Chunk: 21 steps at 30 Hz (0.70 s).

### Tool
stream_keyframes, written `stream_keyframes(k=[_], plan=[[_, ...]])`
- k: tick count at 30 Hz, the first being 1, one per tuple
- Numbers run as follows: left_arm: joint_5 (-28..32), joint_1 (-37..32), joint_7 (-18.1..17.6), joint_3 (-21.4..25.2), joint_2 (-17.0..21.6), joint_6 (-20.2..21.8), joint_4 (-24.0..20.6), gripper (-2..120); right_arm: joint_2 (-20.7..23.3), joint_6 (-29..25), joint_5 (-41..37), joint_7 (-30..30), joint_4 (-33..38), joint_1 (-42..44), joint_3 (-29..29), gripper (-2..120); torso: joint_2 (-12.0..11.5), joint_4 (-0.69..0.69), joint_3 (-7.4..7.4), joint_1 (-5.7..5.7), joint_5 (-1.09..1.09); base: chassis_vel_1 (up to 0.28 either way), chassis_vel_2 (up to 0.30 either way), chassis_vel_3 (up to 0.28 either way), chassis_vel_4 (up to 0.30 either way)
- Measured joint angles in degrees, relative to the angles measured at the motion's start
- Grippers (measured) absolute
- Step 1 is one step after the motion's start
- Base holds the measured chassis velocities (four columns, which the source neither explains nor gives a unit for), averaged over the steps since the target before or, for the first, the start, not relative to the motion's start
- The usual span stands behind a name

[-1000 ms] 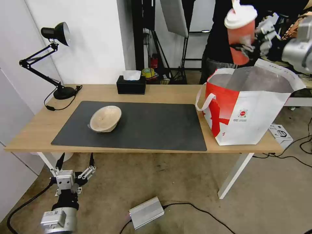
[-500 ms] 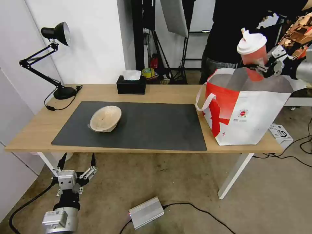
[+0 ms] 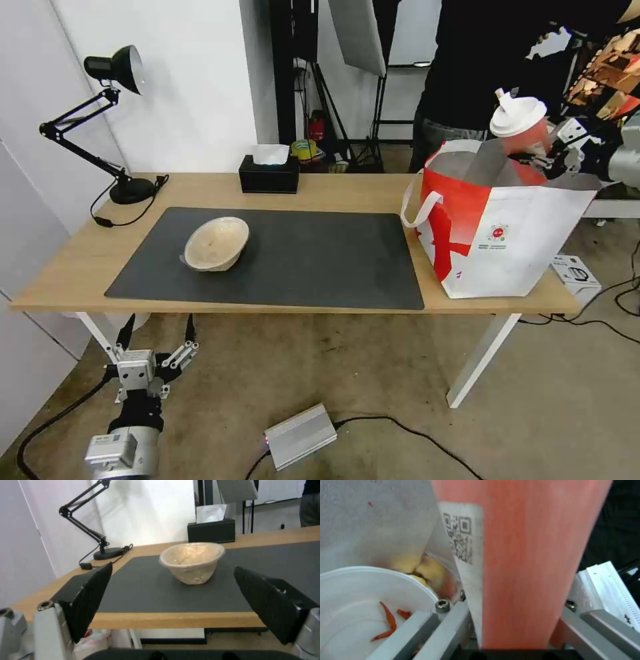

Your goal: Pick up the trash from the table and place it into the takeout bag.

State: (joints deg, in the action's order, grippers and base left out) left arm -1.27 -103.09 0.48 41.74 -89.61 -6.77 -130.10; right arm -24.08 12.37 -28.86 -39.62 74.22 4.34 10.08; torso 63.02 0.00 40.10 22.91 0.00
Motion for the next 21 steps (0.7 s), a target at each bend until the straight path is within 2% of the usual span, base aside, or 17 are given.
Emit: stream_keyframes(k=[9,13,14,18,19,21], plan=[[0.00,0.00,0.00,-0.13,-0.18,-0.05,-0.19,98,0.72,-0.37,-0.13,-0.43,2.46,1.21,0.97,9,0.00,0.00,0.00,0.00,-0.01,0.000,0.000,0.000,0.000],[-0.03,0.01,0.00,-0.25,-0.28,-0.05,-0.21,98,0.79,-0.50,-0.13,-0.45,3.33,1.60,1.47,26,0.00,0.00,0.00,0.00,0.00,0.000,0.000,0.000,0.000],[-0.03,0.01,0.00,-0.25,-0.28,-0.05,-0.21,98,0.79,-0.50,-0.13,-0.45,3.33,1.60,1.47,26,0.00,0.00,0.00,0.00,0.00,0.000,0.000,0.000,0.000],[-0.08,0.05,0.00,-0.33,-0.35,-0.06,-0.22,98,0.80,-0.56,-0.18,-0.43,3.52,1.46,1.72,44,0.00,0.00,0.00,0.00,0.00,0.000,0.000,0.000,0.000],[-0.08,0.05,0.00,-0.33,-0.35,-0.06,-0.22,98,0.80,-0.56,-0.18,-0.43,3.52,1.46,1.72,44,0.00,0.00,0.00,0.00,0.00,0.000,0.000,0.000,0.000],[-0.10,0.05,0.00,-0.34,-0.39,-0.07,-0.24,98,0.85,-0.60,-0.23,-0.43,3.57,1.29,1.72,53,0.00,0.00,0.00,0.00,-0.01,0.000,0.000,0.000,0.000]])
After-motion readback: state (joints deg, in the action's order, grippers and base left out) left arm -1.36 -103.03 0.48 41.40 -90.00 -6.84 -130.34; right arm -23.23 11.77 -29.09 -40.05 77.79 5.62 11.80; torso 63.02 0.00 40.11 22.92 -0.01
